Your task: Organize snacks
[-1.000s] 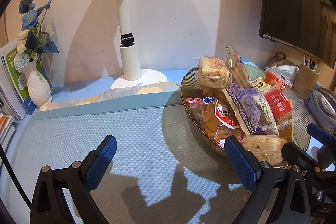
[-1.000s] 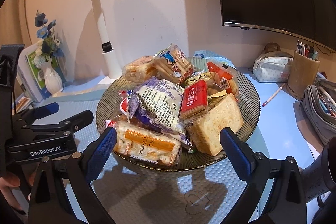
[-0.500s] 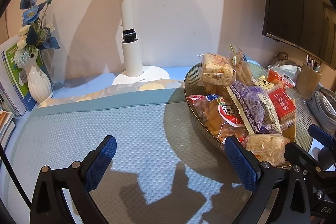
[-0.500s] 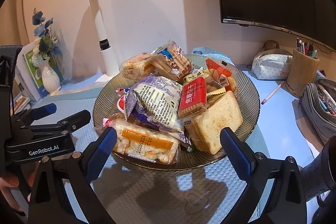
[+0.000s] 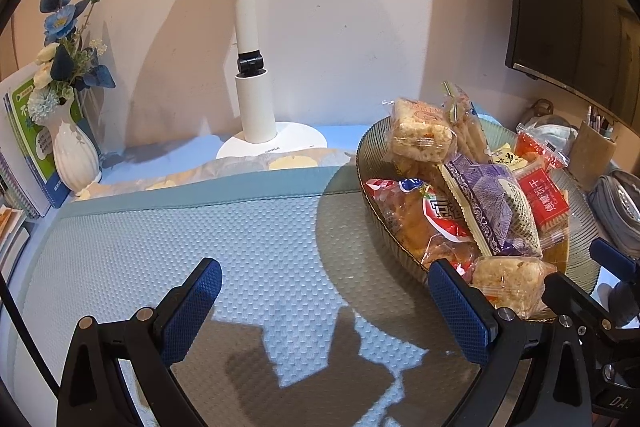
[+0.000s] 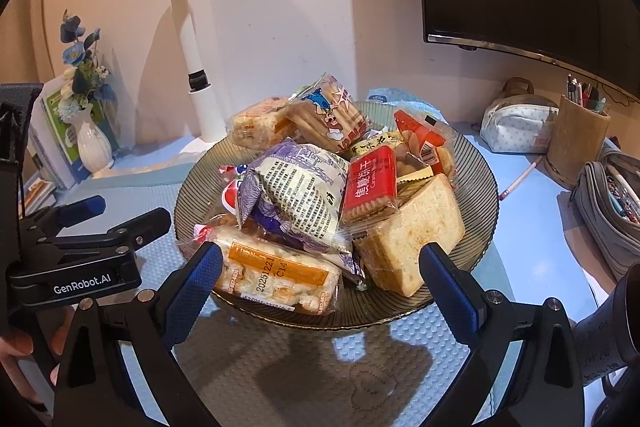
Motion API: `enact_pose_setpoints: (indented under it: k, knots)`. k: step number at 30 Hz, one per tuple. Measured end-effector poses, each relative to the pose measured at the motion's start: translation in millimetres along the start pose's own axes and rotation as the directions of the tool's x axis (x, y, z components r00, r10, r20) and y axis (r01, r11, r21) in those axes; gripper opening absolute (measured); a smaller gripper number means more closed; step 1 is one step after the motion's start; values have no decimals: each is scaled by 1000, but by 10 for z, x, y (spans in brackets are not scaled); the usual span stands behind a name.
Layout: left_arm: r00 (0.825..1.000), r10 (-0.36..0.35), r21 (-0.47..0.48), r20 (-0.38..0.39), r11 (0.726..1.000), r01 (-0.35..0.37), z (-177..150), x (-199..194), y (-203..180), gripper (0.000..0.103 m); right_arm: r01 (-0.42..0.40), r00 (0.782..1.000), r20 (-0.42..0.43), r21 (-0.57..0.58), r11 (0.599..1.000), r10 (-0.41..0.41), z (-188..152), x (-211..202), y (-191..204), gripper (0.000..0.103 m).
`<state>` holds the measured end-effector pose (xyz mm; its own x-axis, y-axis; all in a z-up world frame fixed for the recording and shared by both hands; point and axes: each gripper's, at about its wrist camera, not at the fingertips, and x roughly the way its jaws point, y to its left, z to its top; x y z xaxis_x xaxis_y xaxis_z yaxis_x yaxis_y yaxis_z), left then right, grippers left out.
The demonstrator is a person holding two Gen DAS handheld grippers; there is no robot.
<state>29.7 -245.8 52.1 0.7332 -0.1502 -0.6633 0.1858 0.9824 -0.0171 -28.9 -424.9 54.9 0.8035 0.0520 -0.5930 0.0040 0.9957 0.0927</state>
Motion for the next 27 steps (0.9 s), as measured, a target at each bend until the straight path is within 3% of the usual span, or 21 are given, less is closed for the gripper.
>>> enact_pose_setpoints:
  k: [27]
  knots:
    - [1000, 11, -26, -13, 1000, -12, 15, 10, 58, 102, -2, 1000, -9, -20, 1000, 2, 42, 15, 44, 100]
